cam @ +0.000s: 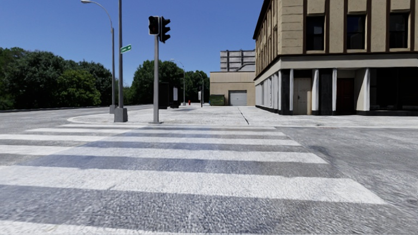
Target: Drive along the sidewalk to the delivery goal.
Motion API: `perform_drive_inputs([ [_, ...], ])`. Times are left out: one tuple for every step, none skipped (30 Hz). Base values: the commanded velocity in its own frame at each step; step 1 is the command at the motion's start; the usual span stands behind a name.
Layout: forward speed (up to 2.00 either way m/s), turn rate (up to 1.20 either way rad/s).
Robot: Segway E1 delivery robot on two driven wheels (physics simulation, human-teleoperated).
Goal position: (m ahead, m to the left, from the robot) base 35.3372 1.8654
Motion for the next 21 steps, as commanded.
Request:
perform_drive_inputs([
  [1.23, 0.0],
  [1.23, 0.0],
  [1.23, 0.0],
  [1.23, 0.0],
  [1.23, 0.0],
  [1.23, 0.0],
  [1.23, 0.0],
  [1.27, 0.0],
  [2.0, 0.0],
  [2.0, 0.0],
  [2.0, 0.0],
  [2.0, 0.0],
  [2.0, 0.0],
  [2.0, 0.0],
  [2.0, 0.0],
  [2.0, 0.0],
  [2.0, 0.0],
  [2.0, 0.0],
  [2.0, 0.0],
  [2.0, 0.0],
  [2.0, 0.0],
])
